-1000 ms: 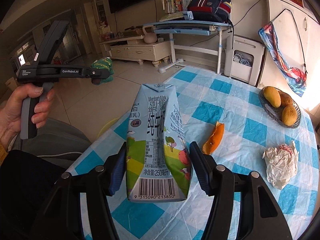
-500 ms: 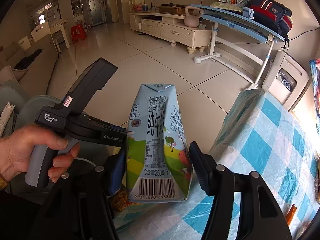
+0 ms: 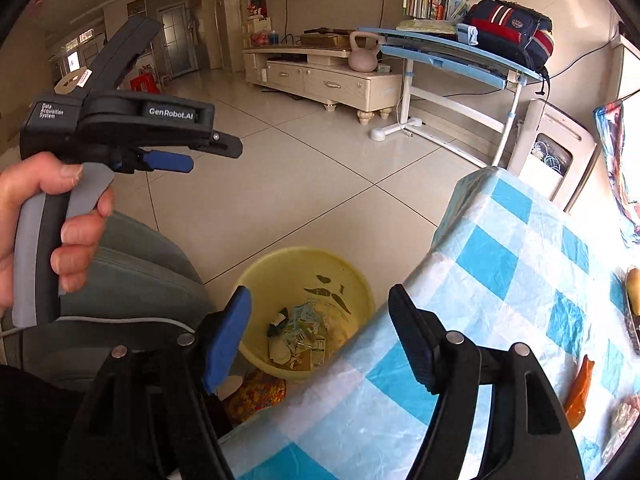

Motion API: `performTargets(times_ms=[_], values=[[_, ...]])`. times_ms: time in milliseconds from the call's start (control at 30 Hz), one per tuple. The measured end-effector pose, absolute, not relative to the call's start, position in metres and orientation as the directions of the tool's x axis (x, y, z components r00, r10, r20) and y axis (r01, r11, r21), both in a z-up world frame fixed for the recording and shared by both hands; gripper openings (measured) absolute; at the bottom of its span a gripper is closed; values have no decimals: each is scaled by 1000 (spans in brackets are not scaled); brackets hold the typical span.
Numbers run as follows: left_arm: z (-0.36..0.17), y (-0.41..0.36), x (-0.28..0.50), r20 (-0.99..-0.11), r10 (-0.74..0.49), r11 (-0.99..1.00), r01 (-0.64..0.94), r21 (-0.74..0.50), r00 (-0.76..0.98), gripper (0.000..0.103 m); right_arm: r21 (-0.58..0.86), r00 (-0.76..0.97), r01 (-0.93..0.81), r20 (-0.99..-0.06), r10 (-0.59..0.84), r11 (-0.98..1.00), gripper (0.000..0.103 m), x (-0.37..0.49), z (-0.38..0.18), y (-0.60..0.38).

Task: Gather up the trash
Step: 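Lower the left tool over the yellow bin and release the green toy, then move the left tool to the orange peel while the right tool reaches the crumpled paper bag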

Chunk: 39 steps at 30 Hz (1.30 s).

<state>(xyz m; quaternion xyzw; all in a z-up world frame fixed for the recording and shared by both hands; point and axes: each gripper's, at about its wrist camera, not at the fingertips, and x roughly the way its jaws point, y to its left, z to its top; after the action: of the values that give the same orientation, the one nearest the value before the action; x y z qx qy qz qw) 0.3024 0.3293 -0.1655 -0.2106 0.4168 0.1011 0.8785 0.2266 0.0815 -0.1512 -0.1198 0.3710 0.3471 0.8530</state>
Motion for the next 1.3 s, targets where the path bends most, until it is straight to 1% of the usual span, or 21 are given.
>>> performTargets(times_ms=[33, 100, 333, 400, 433, 467, 500, 533, 567, 667, 900, 1300], values=[[-154, 316, 303, -761, -4, 903, -324, -282, 649, 79, 48, 501, -668, -708, 497, 743, 70, 218, -149, 67], [-136, 288, 297, -732, -26, 920, -271, -284, 680, 85, 40, 533, -635, -700, 475, 772, 73, 203, -147, 38], [-103, 191, 282, -698, -99, 960, -118, -256, 710, 91, 28, 611, -492, -702, 368, 870, 76, 172, -146, -41], [-104, 176, 270, -675, -115, 949, -120, -291, 729, 96, 24, 625, -462, -701, 344, 887, 77, 164, -146, -54], [-110, 170, 265, -669, -132, 941, -119, -316, 731, 96, 22, 629, -450, -702, 334, 893, 78, 161, -147, -59], [-120, 165, 262, -680, -145, 939, -116, -323, 719, 96, 19, 633, -441, -703, 326, 898, 78, 158, -148, -63], [-130, 160, 263, -714, -136, 946, -124, -300, 687, 96, 19, 635, -430, -704, 318, 902, 78, 156, -151, -68], [-138, 157, 262, -758, -109, 955, -143, -259, 644, 96, 23, 634, -421, -707, 312, 907, 78, 155, -154, -73], [-141, 154, 263, -773, -91, 960, -151, -235, 627, 96, 29, 632, -410, -711, 307, 911, 78, 155, -157, -76], [-136, 156, 254, -748, -77, 966, -138, -220, 659, 96, 50, 630, -383, -716, 300, 923, 78, 147, -164, -84], [-147, 161, 259, -772, -65, 966, -154, -208, 632, 96, 64, 623, -378, -720, 305, 924, 78, 135, -166, -85], [-152, 155, 263, -786, -62, 973, -140, -186, 615, 96, 79, 611, -365, -732, 303, 928, 78, 127, -174, -86]])
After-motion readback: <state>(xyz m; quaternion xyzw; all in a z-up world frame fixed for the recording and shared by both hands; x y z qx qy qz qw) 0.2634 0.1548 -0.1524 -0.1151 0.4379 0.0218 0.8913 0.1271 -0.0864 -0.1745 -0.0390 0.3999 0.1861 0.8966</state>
